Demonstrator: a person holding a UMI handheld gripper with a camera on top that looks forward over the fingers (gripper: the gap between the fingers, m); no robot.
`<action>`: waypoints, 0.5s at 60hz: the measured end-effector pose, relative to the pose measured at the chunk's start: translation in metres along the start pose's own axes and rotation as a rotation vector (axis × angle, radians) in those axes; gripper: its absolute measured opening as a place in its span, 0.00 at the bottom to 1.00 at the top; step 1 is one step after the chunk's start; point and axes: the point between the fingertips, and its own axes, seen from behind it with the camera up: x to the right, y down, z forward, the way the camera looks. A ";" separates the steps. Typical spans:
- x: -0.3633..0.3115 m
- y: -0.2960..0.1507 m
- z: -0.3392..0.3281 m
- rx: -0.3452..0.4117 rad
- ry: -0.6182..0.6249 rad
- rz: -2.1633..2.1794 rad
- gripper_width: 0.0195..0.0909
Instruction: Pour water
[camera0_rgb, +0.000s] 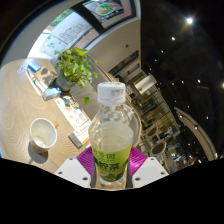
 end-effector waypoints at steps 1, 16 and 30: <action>0.002 0.002 0.000 0.004 -0.010 0.047 0.30; -0.021 0.035 0.019 0.066 -0.200 0.568 0.30; -0.072 0.082 0.059 0.019 -0.279 0.754 0.30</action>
